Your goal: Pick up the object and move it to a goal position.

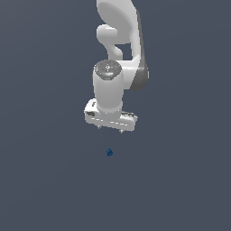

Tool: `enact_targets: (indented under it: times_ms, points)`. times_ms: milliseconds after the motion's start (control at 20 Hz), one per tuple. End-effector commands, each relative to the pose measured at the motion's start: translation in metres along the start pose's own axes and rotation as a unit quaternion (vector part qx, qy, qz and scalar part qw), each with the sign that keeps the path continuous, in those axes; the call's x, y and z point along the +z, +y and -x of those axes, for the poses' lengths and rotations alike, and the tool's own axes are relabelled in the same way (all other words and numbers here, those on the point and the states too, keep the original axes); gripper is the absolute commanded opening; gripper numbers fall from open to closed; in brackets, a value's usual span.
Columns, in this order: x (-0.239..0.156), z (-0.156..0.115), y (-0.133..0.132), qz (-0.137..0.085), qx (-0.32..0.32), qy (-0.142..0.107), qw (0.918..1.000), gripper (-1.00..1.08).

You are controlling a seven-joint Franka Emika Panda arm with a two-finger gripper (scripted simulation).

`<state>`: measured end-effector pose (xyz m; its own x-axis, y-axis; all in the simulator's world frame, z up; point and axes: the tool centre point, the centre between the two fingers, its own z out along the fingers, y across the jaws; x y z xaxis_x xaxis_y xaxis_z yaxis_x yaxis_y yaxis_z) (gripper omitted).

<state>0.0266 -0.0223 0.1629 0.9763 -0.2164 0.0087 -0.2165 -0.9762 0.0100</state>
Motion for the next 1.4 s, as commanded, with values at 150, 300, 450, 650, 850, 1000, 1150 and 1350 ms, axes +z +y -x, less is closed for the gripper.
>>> enact_targets:
  times_ms: [150,300,450,650,850,1000,1150,1350]
  points:
    - [0.017,-0.014,-0.001,-0.002,0.075,-0.002,0.9972,1.00]
    - [0.027,-0.021,-0.001,-0.003,0.119,-0.003,0.9929,1.00]
    - [0.037,-0.029,-0.002,-0.004,0.163,-0.004,0.9867,1.00]
    - [0.050,-0.037,-0.002,-0.004,0.213,-0.005,0.9770,1.00]
    - [0.059,-0.043,-0.003,-0.004,0.251,-0.005,0.9679,1.00]
    - [0.065,-0.046,-0.003,-0.004,0.272,-0.005,0.9624,1.00]
    - [0.069,-0.048,-0.003,-0.004,0.286,-0.006,0.9583,1.00]
    - [0.071,-0.049,-0.003,-0.003,0.294,-0.006,0.9558,1.00]
